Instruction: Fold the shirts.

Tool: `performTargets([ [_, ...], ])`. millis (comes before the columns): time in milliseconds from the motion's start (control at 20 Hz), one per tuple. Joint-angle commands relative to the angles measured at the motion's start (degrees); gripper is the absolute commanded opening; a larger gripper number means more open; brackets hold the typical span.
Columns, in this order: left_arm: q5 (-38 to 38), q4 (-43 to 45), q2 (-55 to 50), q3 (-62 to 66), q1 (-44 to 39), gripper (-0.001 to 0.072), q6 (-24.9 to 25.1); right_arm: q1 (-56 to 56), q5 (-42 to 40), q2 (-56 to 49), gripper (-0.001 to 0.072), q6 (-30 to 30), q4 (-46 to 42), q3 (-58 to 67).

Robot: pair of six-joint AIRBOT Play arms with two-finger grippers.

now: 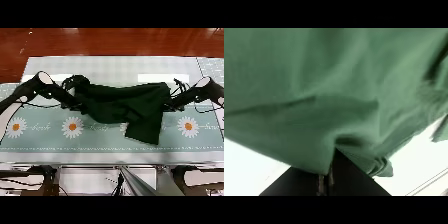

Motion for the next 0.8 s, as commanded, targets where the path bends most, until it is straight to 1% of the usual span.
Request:
performTargets([
  [0,-0.9,0.0,3.6,5.4,1.5,0.0027,0.8,0.3,6.7,4.9,0.0029,-2.8,0.3,6.8],
  [100,-0.6,0.0,8.2,9.7,3.3,0.0027,1.3,-0.4,6.7,11.0,0.0029,-1.0,2.7,12.2],
  [250,1.6,-0.1,17.0,18.3,7.3,0.0027,1.2,-2.5,3.3,21.1,0.0029,0.2,7.9,19.8],
  [300,3.5,-0.1,20.0,21.0,8.4,0.0027,1.2,-3.0,1.7,24.0,0.0028,1.5,8.4,22.2],
  [400,9.9,-0.1,26.4,25.8,10.1,0.0027,1.2,-3.8,-1.1,29.3,0.0028,3.8,8.7,26.8],
  [550,17.9,-0.1,33.8,29.7,10.6,0.0028,1.2,-3.8,-2.2,34.2,0.0028,7.4,8.8,33.0],
  [750,18.8,0.0,41.5,34.4,10.6,0.0027,1.3,-3.8,-3.0,37.4,0.0028,8.2,8.6,42.3],
])
